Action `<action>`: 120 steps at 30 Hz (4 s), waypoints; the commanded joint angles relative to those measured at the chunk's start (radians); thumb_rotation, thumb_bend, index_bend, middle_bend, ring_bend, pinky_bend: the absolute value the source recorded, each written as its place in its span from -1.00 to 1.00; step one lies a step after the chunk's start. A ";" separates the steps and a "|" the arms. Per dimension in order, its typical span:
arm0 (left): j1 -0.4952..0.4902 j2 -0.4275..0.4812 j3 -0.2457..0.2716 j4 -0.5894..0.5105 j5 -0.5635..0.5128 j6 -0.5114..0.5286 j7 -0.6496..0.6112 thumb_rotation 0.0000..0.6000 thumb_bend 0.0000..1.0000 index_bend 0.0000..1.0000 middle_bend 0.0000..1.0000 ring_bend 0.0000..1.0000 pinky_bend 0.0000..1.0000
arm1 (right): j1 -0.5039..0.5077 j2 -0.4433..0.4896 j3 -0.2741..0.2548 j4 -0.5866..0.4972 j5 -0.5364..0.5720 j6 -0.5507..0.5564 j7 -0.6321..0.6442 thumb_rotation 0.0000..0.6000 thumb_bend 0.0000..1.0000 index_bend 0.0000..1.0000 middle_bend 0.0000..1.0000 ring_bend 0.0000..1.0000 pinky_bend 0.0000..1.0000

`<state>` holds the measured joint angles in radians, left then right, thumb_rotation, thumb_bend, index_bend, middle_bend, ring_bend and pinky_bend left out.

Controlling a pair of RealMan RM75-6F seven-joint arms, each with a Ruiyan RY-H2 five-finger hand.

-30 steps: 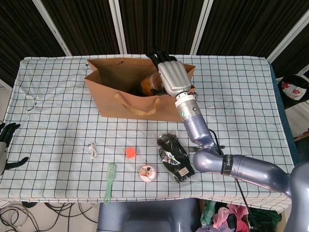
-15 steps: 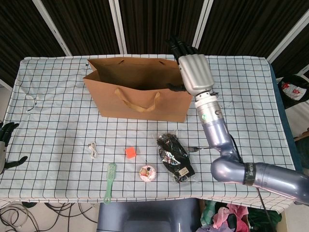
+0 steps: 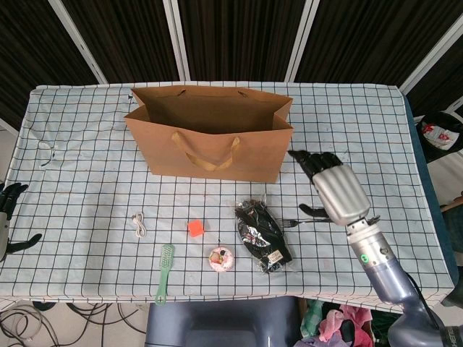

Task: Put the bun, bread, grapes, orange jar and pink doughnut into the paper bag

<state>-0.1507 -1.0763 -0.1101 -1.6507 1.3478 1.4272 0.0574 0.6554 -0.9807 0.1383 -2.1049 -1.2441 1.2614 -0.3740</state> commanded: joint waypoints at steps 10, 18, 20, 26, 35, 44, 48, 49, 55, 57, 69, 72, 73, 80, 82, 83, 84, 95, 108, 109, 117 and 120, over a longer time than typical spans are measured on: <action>-0.010 -0.009 0.001 0.007 -0.008 -0.023 0.010 1.00 -0.90 -0.76 -0.81 -1.00 -0.95 | -0.038 -0.325 -0.167 0.178 -0.234 -0.163 0.048 1.00 -0.83 -0.72 -0.63 -0.51 -0.57; -0.015 -0.014 -0.005 0.013 -0.021 -0.033 0.014 1.00 -0.90 -0.76 -0.82 -1.00 -0.95 | 0.005 -0.453 -0.139 0.228 -0.215 -0.240 0.012 1.00 -0.83 -0.72 -0.64 -0.51 -0.57; -0.015 -0.014 -0.003 0.013 -0.021 -0.035 0.015 1.00 -0.90 -0.76 -0.82 -1.00 -0.95 | 0.013 -0.471 -0.134 0.234 -0.204 -0.255 -0.007 1.00 -0.83 -0.72 -0.66 -0.53 -0.57; -0.014 -0.015 -0.004 0.012 -0.019 -0.032 0.016 1.00 -0.90 -0.76 -0.82 -1.00 -0.95 | 0.034 -0.523 -0.123 0.252 -0.156 -0.299 -0.057 1.00 -0.83 -0.72 -0.67 -0.54 -0.56; -0.016 -0.017 -0.004 0.012 -0.025 -0.036 0.025 1.00 -0.90 -0.76 -0.82 -1.00 -0.95 | 0.047 -0.628 -0.092 0.339 -0.097 -0.300 -0.125 1.00 -0.83 -0.72 -0.67 -0.54 -0.57; -0.015 -0.019 -0.008 0.011 -0.033 -0.034 0.029 1.00 -0.90 -0.76 -0.82 -1.00 -0.95 | 0.073 -0.711 -0.070 0.425 -0.056 -0.327 -0.153 1.00 -0.83 -0.72 -0.65 -0.53 -0.57; -0.015 -0.019 -0.006 0.010 -0.034 -0.037 0.032 1.00 -0.90 -0.76 -0.82 -1.00 -0.95 | 0.083 -0.734 -0.069 0.459 -0.050 -0.341 -0.148 1.00 -0.83 -0.71 -0.63 -0.52 -0.57; -0.015 -0.018 -0.007 0.009 -0.034 -0.037 0.031 1.00 -0.90 -0.76 -0.82 -1.00 -0.95 | 0.085 -0.741 -0.068 0.471 -0.049 -0.344 -0.147 1.00 -0.82 -0.71 -0.62 -0.51 -0.56; -0.014 -0.019 -0.011 0.010 -0.039 -0.033 0.030 1.00 -0.90 -0.76 -0.82 -1.00 -0.95 | 0.088 -0.763 -0.062 0.512 -0.042 -0.343 -0.135 1.00 -0.65 -0.65 -0.53 -0.47 -0.56; -0.013 -0.019 -0.010 0.009 -0.039 -0.032 0.030 1.00 -0.90 -0.76 -0.82 -1.00 -0.95 | 0.089 -0.767 -0.061 0.523 -0.041 -0.345 -0.129 1.00 -0.62 -0.62 -0.51 -0.45 -0.55; -0.013 -0.018 -0.012 0.009 -0.041 -0.032 0.028 1.00 -0.90 -0.76 -0.82 -1.00 -0.95 | 0.090 -0.784 -0.068 0.556 -0.061 -0.340 -0.098 1.00 -0.43 -0.33 -0.28 -0.24 -0.53; -0.013 -0.018 -0.011 0.010 -0.041 -0.034 0.028 1.00 -0.90 -0.76 -0.82 -1.00 -0.95 | 0.087 -0.775 -0.055 0.545 -0.075 -0.319 -0.085 1.00 -0.42 -0.32 -0.27 -0.23 -0.53; -0.013 -0.018 -0.011 0.010 -0.041 -0.035 0.027 1.00 -0.90 -0.76 -0.82 -1.00 -0.95 | 0.084 -0.767 -0.047 0.534 -0.080 -0.305 -0.079 1.00 -0.42 -0.32 -0.27 -0.22 -0.52; -0.014 -0.017 -0.011 0.009 -0.043 -0.036 0.028 1.00 -0.90 -0.76 -0.82 -1.00 -0.95 | 0.032 -0.613 0.025 0.348 -0.114 -0.181 -0.003 1.00 -0.42 -0.31 -0.26 -0.20 -0.52; -0.013 -0.017 -0.011 0.008 -0.042 -0.034 0.029 1.00 -0.90 -0.76 -0.82 -1.00 -0.95 | 0.006 -0.551 0.036 0.285 -0.135 -0.133 0.011 1.00 -0.42 -0.31 -0.26 -0.20 -0.52; -0.012 -0.018 -0.011 0.008 -0.041 -0.033 0.030 1.00 -0.90 -0.76 -0.82 -1.00 -0.95 | -0.011 -0.516 0.044 0.252 -0.147 -0.102 0.020 1.00 -0.42 -0.31 -0.26 -0.20 -0.52; -0.012 -0.018 -0.010 0.007 -0.041 -0.032 0.031 1.00 -0.90 -0.76 -0.82 -1.00 -0.95 | -0.028 -0.483 0.049 0.221 -0.159 -0.074 0.032 1.00 -0.42 -0.31 -0.26 -0.20 -0.52; -0.014 -0.022 -0.006 0.002 -0.042 -0.040 0.047 1.00 -0.90 -0.76 -0.82 -1.00 -0.95 | -0.110 -0.203 0.238 0.121 -0.110 0.091 0.200 1.00 -0.42 -0.31 -0.29 -0.21 -0.52; -0.014 -0.017 -0.014 0.005 -0.052 -0.039 0.036 1.00 -0.90 -0.76 -0.82 -1.00 -0.95 | 0.083 -0.101 0.474 0.272 0.174 -0.104 0.200 1.00 -0.42 -0.27 -0.31 -0.20 -0.52; -0.015 -0.017 -0.013 0.006 -0.050 -0.040 0.035 1.00 -0.90 -0.76 -0.82 -1.00 -0.95 | 0.103 -0.103 0.480 0.286 0.197 -0.128 0.195 1.00 -0.42 -0.27 -0.31 -0.20 -0.52; -0.011 -0.016 -0.011 0.009 -0.036 -0.029 0.021 1.00 -0.90 -0.76 -0.82 -1.00 -0.95 | 0.280 -0.199 0.476 0.411 0.325 -0.259 0.131 1.00 -0.42 -0.27 -0.32 -0.21 -0.52; -0.011 -0.021 -0.015 0.018 -0.040 -0.026 0.026 1.00 -0.90 -0.76 -0.82 -1.00 -0.95 | 0.339 -0.262 0.463 0.455 0.357 -0.269 0.104 1.00 -0.42 -0.27 -0.33 -0.22 -0.52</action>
<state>-0.1618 -1.0961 -0.1240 -1.6338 1.3087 1.4008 0.0822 0.9583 -1.2023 0.6107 -1.6850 -0.9143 1.0090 -0.2438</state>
